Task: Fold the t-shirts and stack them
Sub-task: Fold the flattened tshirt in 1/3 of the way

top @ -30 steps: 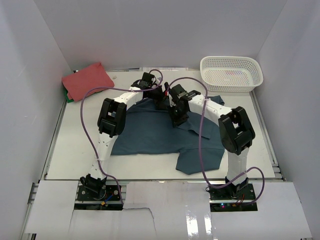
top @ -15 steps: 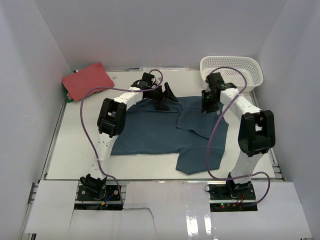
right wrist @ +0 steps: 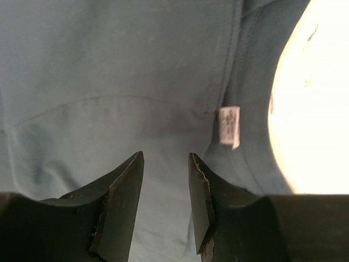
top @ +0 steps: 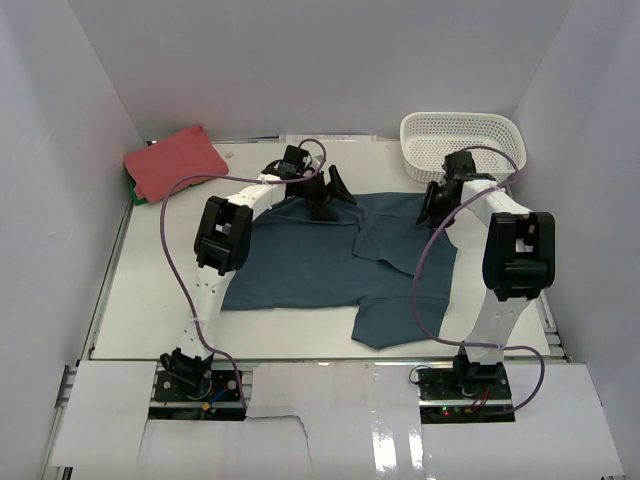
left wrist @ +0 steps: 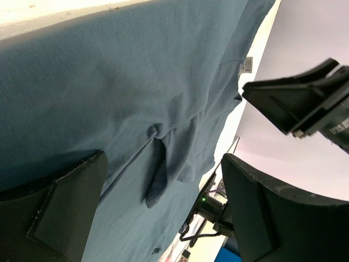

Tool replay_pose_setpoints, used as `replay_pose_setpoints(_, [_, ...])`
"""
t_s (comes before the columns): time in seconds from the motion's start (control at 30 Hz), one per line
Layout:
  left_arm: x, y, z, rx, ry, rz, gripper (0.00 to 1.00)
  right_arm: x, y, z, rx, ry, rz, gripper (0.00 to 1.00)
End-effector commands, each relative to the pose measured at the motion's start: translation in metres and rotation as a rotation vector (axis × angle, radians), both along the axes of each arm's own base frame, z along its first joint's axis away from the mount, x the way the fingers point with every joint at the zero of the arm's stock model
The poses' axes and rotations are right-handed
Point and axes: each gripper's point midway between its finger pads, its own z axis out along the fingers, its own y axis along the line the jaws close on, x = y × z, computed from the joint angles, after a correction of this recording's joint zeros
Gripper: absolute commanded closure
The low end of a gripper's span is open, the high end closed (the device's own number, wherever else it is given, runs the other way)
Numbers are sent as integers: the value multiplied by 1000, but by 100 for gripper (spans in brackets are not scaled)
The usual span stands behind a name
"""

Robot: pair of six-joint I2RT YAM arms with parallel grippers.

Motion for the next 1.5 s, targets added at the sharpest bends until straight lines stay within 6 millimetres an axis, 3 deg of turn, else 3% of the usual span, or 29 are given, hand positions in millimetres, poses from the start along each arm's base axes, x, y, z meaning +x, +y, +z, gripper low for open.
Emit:
replay_pose_setpoints(0.0, [-4,3,26,4,-47,-9,3,14,-5,-5,44,-23,-31,55])
replay_pose_setpoints(0.27, [-2,3,27,3,-53,-8,3,21,-19,-14,5,-19,-65,54])
replay_pose_setpoints(0.6, [-2,3,27,8,-56,-7,3,23,-17,-31,17,1,-55,59])
replay_pose_setpoints(0.67, [-2,3,27,10,-56,-7,3,23,-17,-33,16,6,-57,72])
replay_pose_setpoints(0.7, [-2,3,26,10,-53,-8,3,23,-18,-33,10,7,-61,91])
replay_pose_setpoints(0.73, [-2,3,26,11,-54,-8,3,23,-19,-32,5,4,-63,92])
replay_pose_setpoints(0.87, [-2,3,25,11,-52,-7,3,22,-26,-28,-33,-5,-75,92])
replay_pose_setpoints(0.93, [-2,3,25,11,-51,-6,3,22,-43,-26,-51,-8,-110,92])
replay_pose_setpoints(1.13, [-1,3,26,10,-52,-5,3,17,-66,-26,-102,12,-147,92])
replay_pose_setpoints(1.3, [-1,3,26,11,-52,-4,3,18,-71,-21,-121,8,-150,92])
replay_pose_setpoints(1.47, [-1,3,27,8,-53,-6,3,20,-68,-23,-106,30,-131,75])
